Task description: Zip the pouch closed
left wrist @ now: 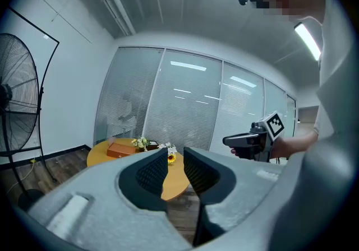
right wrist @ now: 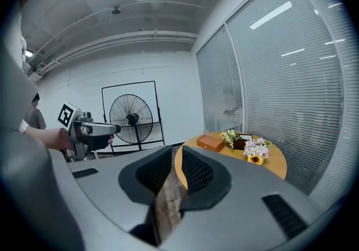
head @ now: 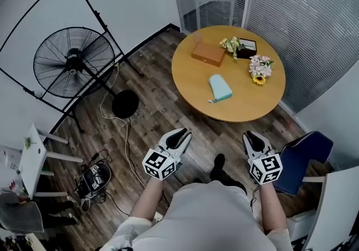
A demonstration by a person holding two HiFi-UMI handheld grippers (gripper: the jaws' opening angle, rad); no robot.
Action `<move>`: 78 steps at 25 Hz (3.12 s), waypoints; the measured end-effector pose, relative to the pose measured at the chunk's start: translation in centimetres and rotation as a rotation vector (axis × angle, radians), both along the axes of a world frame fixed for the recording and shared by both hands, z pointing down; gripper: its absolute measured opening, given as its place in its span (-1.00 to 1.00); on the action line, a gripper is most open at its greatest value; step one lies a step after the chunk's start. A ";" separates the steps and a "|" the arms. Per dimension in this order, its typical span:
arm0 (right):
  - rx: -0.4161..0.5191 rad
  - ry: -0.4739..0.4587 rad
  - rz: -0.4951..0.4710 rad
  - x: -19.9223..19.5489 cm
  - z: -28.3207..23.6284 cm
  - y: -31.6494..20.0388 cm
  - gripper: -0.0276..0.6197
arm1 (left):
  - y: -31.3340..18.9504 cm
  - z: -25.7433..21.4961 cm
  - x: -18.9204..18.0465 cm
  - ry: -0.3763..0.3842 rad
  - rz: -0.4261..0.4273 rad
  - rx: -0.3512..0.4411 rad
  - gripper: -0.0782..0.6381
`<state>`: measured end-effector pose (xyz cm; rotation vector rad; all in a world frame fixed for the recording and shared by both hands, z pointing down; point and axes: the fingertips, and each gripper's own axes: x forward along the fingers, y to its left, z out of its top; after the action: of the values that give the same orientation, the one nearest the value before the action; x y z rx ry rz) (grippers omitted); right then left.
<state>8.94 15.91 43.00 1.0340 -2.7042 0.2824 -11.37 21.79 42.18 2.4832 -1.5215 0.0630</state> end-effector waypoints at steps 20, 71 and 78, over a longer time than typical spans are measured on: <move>-0.091 0.019 -0.158 1.1 4.2 -19.3 -0.73 | -16.5 4.3 3.9 -0.022 -0.072 -0.102 -0.54; -0.574 0.218 0.073 -13.2 31.5 -27.4 -0.73 | -34.2 37.9 -0.6 -0.483 0.823 -0.504 -0.49; -0.627 0.210 0.074 -14.8 35.0 -27.6 -0.73 | -34.5 41.9 -0.1 -0.626 0.915 -0.464 -0.49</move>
<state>-5.90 -11.70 78.01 0.9022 -2.1608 0.9061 -11.43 -12.73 84.08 2.6075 -0.2700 1.2571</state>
